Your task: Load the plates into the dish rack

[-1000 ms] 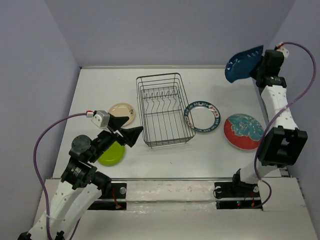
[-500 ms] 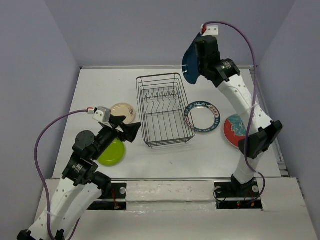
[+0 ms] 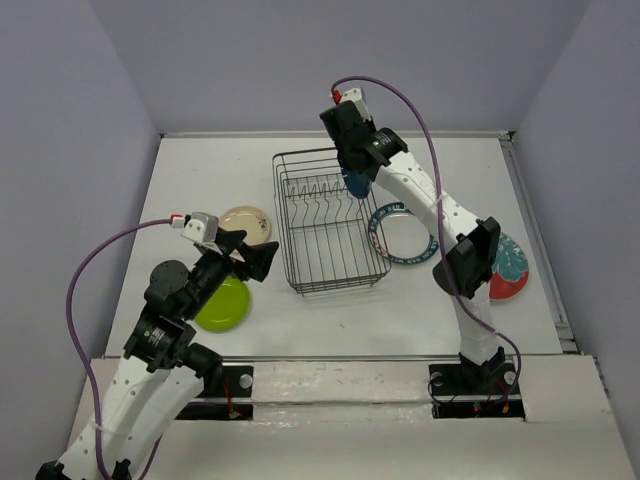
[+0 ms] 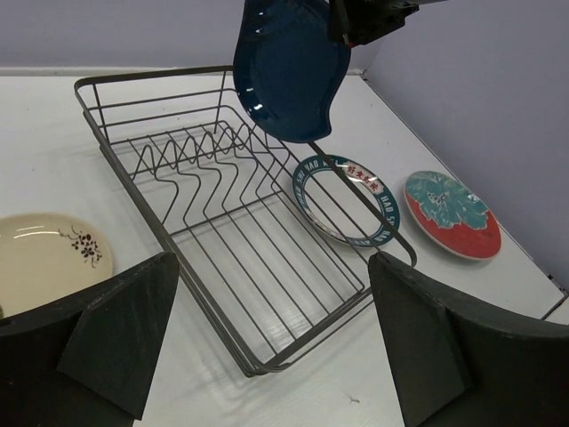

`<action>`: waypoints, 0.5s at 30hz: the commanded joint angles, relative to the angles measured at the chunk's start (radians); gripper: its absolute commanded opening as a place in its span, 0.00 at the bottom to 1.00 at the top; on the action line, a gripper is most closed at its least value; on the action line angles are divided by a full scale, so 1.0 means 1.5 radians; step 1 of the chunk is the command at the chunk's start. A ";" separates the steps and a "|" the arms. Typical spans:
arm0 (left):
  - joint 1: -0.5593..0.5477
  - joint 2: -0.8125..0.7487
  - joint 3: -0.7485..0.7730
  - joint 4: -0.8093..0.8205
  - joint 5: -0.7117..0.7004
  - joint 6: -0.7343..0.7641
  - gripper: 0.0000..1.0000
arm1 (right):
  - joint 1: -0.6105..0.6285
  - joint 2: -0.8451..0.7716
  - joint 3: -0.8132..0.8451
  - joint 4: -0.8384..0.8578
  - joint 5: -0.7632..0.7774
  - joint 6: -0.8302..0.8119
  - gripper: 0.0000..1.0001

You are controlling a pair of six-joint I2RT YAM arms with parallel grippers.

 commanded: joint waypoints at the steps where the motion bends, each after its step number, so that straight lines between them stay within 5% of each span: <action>1: 0.006 0.008 0.030 0.017 -0.006 0.008 0.99 | 0.006 -0.034 0.028 0.045 0.080 0.002 0.07; 15: 0.008 0.005 0.028 0.022 0.011 0.006 0.99 | 0.012 0.017 0.037 -0.023 0.102 0.046 0.07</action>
